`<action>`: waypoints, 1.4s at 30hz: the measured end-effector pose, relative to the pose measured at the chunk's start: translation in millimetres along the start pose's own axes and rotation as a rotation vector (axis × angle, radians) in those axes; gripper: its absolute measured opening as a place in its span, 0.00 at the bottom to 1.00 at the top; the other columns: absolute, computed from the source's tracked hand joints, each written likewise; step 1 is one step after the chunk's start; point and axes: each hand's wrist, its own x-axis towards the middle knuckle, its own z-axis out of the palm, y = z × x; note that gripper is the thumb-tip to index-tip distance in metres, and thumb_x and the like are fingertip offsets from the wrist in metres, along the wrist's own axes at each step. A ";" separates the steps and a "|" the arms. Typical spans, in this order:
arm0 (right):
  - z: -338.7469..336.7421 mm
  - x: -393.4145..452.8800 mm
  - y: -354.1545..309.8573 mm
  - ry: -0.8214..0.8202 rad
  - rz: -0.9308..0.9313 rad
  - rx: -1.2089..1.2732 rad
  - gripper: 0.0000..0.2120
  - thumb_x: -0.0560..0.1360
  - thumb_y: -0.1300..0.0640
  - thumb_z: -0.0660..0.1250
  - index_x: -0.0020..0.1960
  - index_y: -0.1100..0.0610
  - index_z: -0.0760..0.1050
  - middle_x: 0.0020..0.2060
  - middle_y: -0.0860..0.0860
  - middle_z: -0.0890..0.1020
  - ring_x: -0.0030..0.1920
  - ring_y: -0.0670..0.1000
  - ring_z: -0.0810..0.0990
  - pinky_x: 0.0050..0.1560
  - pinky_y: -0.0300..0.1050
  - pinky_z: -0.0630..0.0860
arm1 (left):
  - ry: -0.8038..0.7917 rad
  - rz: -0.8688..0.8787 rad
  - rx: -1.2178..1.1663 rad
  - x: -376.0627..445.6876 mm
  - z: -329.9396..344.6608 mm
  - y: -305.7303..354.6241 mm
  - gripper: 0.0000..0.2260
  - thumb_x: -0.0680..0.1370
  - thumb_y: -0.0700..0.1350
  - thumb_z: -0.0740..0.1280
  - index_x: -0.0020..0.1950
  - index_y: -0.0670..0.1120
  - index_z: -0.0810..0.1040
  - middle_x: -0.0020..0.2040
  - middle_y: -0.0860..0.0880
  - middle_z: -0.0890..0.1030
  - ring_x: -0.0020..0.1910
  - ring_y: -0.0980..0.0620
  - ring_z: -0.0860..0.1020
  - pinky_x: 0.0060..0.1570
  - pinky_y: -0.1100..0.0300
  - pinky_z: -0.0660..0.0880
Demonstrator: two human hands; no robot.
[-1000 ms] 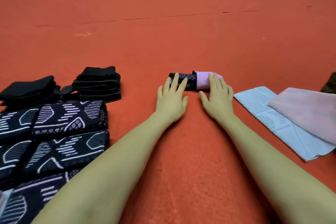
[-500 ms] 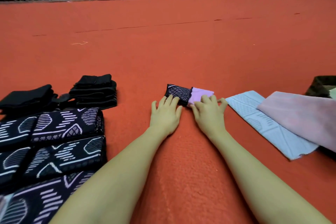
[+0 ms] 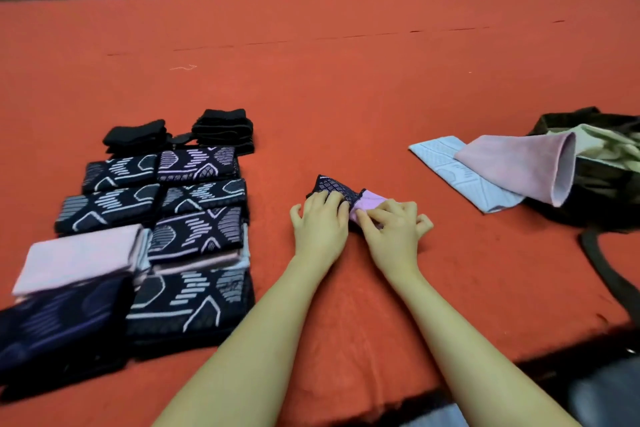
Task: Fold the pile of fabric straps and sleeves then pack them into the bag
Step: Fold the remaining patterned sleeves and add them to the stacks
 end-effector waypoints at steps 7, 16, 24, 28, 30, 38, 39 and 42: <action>-24.1 -34.0 -6.9 -0.094 -0.074 0.018 0.19 0.72 0.41 0.56 0.42 0.49 0.83 0.46 0.46 0.79 0.49 0.53 0.72 0.46 0.42 0.50 | 0.012 0.006 -0.044 -62.6 -15.6 -9.6 0.34 0.71 0.61 0.40 0.63 0.50 0.75 0.67 0.50 0.73 0.68 0.48 0.67 0.62 0.52 0.57; -28.1 -31.0 -1.9 -0.309 0.179 -0.171 0.27 0.77 0.42 0.58 0.71 0.55 0.65 0.65 0.54 0.71 0.64 0.58 0.66 0.63 0.50 0.55 | -0.056 0.103 -0.048 -76.1 -9.5 -0.7 0.22 0.76 0.55 0.59 0.63 0.42 0.72 0.61 0.44 0.74 0.60 0.41 0.71 0.56 0.49 0.65; -23.6 -33.1 1.2 -0.245 0.170 -0.183 0.15 0.79 0.46 0.60 0.57 0.53 0.78 0.60 0.50 0.73 0.64 0.54 0.64 0.62 0.47 0.49 | -0.003 0.135 -0.044 -70.2 -4.0 -3.3 0.17 0.73 0.53 0.56 0.50 0.44 0.76 0.50 0.45 0.76 0.49 0.42 0.74 0.47 0.50 0.65; -30.8 -34.7 -0.6 -0.123 0.140 0.021 0.18 0.73 0.41 0.56 0.49 0.52 0.78 0.54 0.45 0.77 0.61 0.51 0.69 0.53 0.40 0.49 | 0.109 0.104 -0.169 -59.7 -12.7 -4.2 0.06 0.75 0.39 0.64 0.50 0.46 0.76 0.48 0.51 0.76 0.51 0.48 0.72 0.45 0.58 0.53; -32.1 -33.3 -2.9 -0.117 0.041 0.111 0.23 0.70 0.40 0.54 0.57 0.50 0.76 0.57 0.42 0.75 0.61 0.46 0.68 0.53 0.38 0.50 | 0.187 0.166 -0.183 -53.7 -23.7 -4.6 0.07 0.72 0.37 0.63 0.46 0.47 0.76 0.43 0.53 0.78 0.45 0.51 0.72 0.43 0.59 0.52; -42.4 5.5 -8.9 -0.562 -0.302 -0.056 0.34 0.63 0.28 0.48 0.64 0.39 0.71 0.55 0.33 0.70 0.65 0.45 0.62 0.61 0.43 0.45 | 0.287 0.434 0.238 -44.1 -50.9 -24.9 0.07 0.70 0.44 0.58 0.38 0.48 0.76 0.33 0.53 0.77 0.37 0.49 0.77 0.43 0.55 0.59; -42.4 7.3 -7.0 -0.594 -0.348 -0.118 0.34 0.63 0.27 0.47 0.61 0.40 0.73 0.53 0.35 0.72 0.64 0.47 0.63 0.61 0.45 0.45 | 0.262 0.429 0.285 -42.5 -54.4 -26.4 0.07 0.70 0.44 0.58 0.37 0.48 0.75 0.32 0.52 0.76 0.36 0.49 0.77 0.42 0.54 0.58; -40.4 6.0 -0.3 -0.645 -0.410 -0.151 0.31 0.63 0.27 0.48 0.52 0.45 0.73 0.59 0.38 0.71 0.63 0.50 0.62 0.60 0.46 0.46 | 0.192 0.436 0.408 -33.9 -57.7 -32.5 0.06 0.69 0.46 0.60 0.34 0.48 0.74 0.28 0.51 0.77 0.33 0.48 0.77 0.41 0.54 0.58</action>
